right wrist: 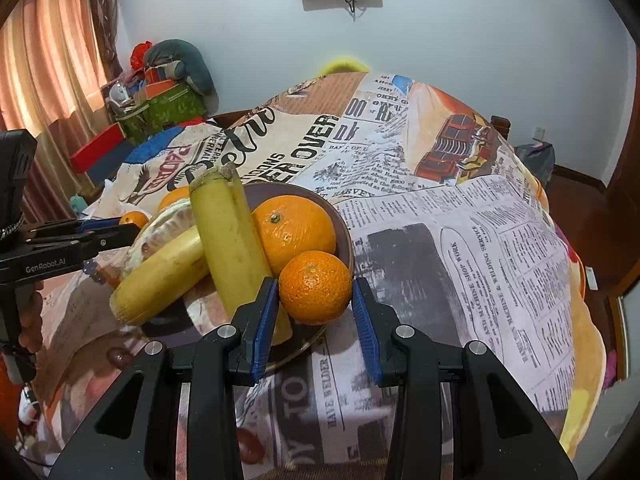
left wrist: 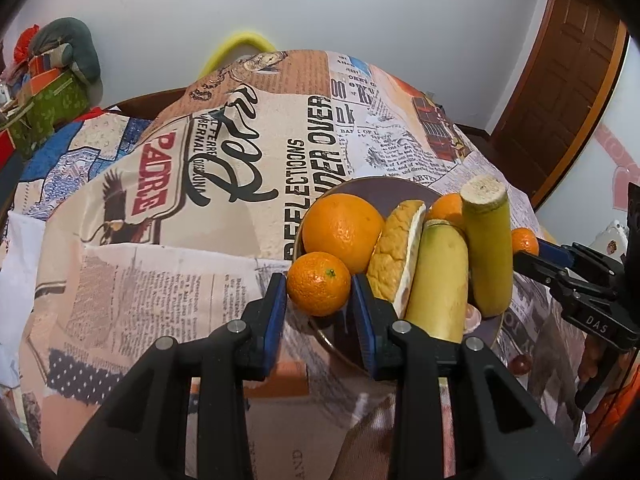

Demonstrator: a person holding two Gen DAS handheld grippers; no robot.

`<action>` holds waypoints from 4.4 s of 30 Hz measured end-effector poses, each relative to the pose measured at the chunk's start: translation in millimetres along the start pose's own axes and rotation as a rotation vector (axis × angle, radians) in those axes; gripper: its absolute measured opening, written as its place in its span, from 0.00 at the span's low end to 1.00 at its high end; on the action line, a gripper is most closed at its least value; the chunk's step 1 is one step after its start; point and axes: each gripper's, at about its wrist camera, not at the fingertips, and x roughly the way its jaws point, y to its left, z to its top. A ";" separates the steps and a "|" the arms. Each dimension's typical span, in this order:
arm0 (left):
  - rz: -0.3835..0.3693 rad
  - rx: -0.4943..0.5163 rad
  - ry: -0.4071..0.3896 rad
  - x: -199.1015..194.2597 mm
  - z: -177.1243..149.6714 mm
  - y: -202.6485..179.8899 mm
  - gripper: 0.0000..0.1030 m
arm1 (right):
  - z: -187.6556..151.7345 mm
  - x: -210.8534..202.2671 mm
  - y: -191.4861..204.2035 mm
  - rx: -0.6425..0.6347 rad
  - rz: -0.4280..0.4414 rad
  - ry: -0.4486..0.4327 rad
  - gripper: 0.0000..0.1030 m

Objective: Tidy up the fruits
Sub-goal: 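Place the right gripper's orange on the plate while the left gripper places its orange, then grasp a red date with the right gripper while the left gripper grasps another date, then drop the right gripper's date onto the plate while the left gripper drops its date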

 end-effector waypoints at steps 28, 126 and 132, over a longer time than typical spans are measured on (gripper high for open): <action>-0.006 0.013 -0.019 -22.0 4.9 -5.9 0.39 | 8.9 -11.2 -6.9 -0.009 0.002 -0.007 0.38; -0.094 0.137 -0.005 -34.1 -47.7 -91.7 0.19 | -30.6 -10.8 38.1 -0.062 0.117 0.034 0.21; -0.099 0.144 0.018 -26.4 -47.5 -94.5 0.22 | -32.2 -1.8 34.9 -0.042 0.117 0.054 0.21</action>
